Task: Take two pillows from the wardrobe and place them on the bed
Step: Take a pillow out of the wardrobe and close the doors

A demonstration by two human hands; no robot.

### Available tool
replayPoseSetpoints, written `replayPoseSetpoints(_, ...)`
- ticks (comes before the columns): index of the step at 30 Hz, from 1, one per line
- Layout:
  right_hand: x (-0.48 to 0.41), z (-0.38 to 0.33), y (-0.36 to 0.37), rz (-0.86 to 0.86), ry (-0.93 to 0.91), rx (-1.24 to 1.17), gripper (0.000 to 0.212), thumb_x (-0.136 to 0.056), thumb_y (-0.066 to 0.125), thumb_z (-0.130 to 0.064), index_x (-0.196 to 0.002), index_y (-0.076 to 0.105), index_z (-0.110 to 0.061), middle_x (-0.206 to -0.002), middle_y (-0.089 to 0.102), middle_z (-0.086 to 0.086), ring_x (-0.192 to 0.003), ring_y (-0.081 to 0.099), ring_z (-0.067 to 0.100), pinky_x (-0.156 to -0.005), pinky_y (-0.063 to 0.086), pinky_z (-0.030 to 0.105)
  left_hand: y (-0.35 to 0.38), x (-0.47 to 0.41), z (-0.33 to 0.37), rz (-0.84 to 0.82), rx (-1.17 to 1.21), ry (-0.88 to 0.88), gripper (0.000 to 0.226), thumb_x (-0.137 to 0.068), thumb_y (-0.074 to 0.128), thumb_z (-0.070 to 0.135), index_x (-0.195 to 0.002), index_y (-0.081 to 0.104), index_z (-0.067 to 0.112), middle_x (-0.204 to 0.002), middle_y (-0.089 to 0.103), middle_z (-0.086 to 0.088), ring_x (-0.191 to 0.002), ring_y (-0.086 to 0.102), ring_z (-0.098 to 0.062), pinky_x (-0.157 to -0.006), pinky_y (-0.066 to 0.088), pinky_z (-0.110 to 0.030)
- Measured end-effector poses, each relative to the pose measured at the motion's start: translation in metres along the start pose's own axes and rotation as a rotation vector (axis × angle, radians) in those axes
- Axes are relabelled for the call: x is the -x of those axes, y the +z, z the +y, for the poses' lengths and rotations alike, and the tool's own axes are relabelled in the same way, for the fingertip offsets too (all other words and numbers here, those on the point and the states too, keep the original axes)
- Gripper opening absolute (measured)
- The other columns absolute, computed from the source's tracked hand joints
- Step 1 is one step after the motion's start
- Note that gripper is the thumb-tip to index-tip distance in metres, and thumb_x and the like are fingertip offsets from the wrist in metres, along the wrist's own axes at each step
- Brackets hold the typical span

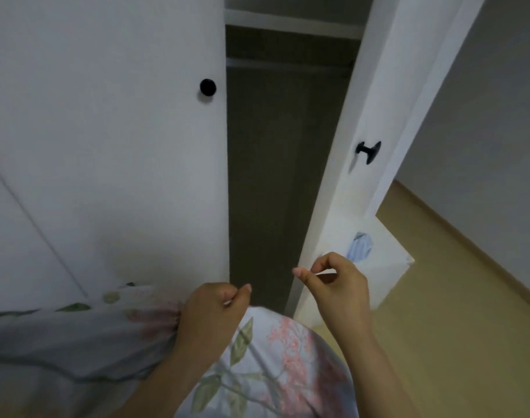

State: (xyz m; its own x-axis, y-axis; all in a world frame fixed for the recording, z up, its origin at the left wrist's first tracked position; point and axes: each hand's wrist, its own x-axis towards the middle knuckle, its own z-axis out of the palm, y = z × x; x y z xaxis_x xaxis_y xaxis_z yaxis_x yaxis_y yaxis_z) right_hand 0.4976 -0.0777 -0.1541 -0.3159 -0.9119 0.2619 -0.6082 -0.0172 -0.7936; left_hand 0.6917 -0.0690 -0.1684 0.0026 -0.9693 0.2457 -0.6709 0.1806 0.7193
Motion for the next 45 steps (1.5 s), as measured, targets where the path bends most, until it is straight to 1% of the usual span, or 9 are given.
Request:
replayPoseSetpoints(3,-0.014,-0.008,0.024,-0.027,-0.022,-0.039,0.034,-0.07,0.074,-0.048,-0.065,0.053,-0.022,-0.068,0.06,-0.006,-0.062,0.059,0.011,-0.06,0.053,0.028,-0.013,-0.006,-0.007,0.057,-0.033,-0.047,0.061,-0.087,0.058,0.029,-0.039,0.022,0.018,-0.036,0.023,0.001,-0.036,0.027,-0.009,-0.048,0.032,-0.025)
replayPoseSetpoints(4,-0.02,-0.011,0.034,-0.036,-0.036,-0.052,0.035,-0.07,0.074,-0.049,-0.064,0.053,-0.022,-0.066,0.059,-0.006,-0.062,0.058,0.011,-0.059,0.053,0.029,-0.018,-0.009,-0.011,0.087,-0.024,-0.066,0.063,-0.087,0.059,0.027,-0.037,0.022,0.018,-0.033,0.024,0.0,-0.034,0.026,-0.009,-0.044,0.027,-0.019)
replayPoseSetpoints(8,-0.042,-0.02,0.064,-0.072,-0.066,-0.06,0.036,-0.071,0.073,-0.05,-0.064,0.052,-0.022,-0.065,0.057,-0.004,-0.061,0.055,0.013,-0.057,0.05,0.025,-0.032,-0.019,-0.021,0.159,0.049,-0.138,0.058,-0.086,0.061,0.023,-0.033,0.037,0.022,-0.03,0.03,0.005,-0.033,0.031,-0.008,-0.042,0.031,-0.011)
replayPoseSetpoints(11,-0.061,-0.028,0.085,-0.104,-0.083,-0.08,0.036,-0.071,0.073,-0.049,-0.065,0.051,-0.021,-0.067,0.056,-0.002,-0.06,0.053,0.012,-0.055,0.044,0.022,-0.041,-0.028,-0.028,0.218,0.041,-0.179,0.057,-0.086,0.06,0.027,-0.034,0.037,0.023,-0.031,0.027,0.005,-0.033,0.03,-0.009,-0.041,0.03,-0.013)
replayPoseSetpoints(19,-0.103,-0.033,0.114,-0.223,-0.167,-0.136,0.024,-0.077,0.072,-0.039,-0.073,0.054,-0.023,-0.08,0.058,-0.002,-0.07,0.055,0.009,-0.062,0.047,0.029,-0.044,-0.047,-0.036,0.299,-0.059,-0.253,0.052,-0.084,0.061,0.029,-0.045,0.028,0.017,-0.04,0.024,0.001,-0.04,0.022,-0.009,-0.045,0.02,-0.029)
replayPoseSetpoints(24,-0.118,-0.032,0.129,-0.252,-0.25,-0.11,0.026,-0.076,0.074,-0.037,-0.084,0.052,-0.024,-0.087,0.052,-0.005,-0.074,0.052,0.006,-0.059,0.041,0.024,-0.04,-0.06,-0.039,0.343,-0.064,-0.302,0.053,-0.084,0.062,0.028,-0.045,0.028,0.018,-0.04,0.021,0.001,-0.041,0.021,-0.008,-0.045,0.019,-0.029)
replayPoseSetpoints(34,-0.15,-0.034,0.153,-0.293,-0.288,-0.091,0.036,-0.073,0.075,-0.038,-0.097,0.051,-0.025,-0.1,0.048,-0.003,-0.09,0.053,0.016,-0.071,0.051,0.038,-0.033,-0.081,-0.039,0.408,-0.103,-0.366,0.053,-0.083,0.061,0.032,-0.044,0.027,0.019,-0.041,0.021,0.0,-0.04,0.025,-0.01,-0.043,0.018,-0.025)
replayPoseSetpoints(40,-0.164,-0.036,0.164,-0.295,-0.318,-0.082,0.042,-0.074,0.075,-0.037,-0.104,0.051,-0.021,-0.103,0.046,-0.001,-0.095,0.052,0.02,-0.068,0.044,0.032,-0.029,-0.089,-0.044,0.454,-0.123,-0.404,0.056,-0.083,0.064,0.026,-0.044,0.025,0.017,-0.041,0.022,0.0,-0.04,0.025,-0.009,-0.044,0.023,-0.024)
replayPoseSetpoints(45,-0.167,-0.033,0.166,-0.304,-0.339,-0.08,0.042,-0.076,0.073,-0.038,-0.107,0.05,-0.02,-0.107,0.046,0.002,-0.096,0.05,0.023,-0.071,0.042,0.032,-0.027,-0.092,-0.047,0.479,-0.148,-0.432,0.055,-0.083,0.063,0.028,-0.045,0.025,0.017,-0.043,0.019,-0.001,-0.041,0.023,-0.01,-0.044,0.019,-0.025)
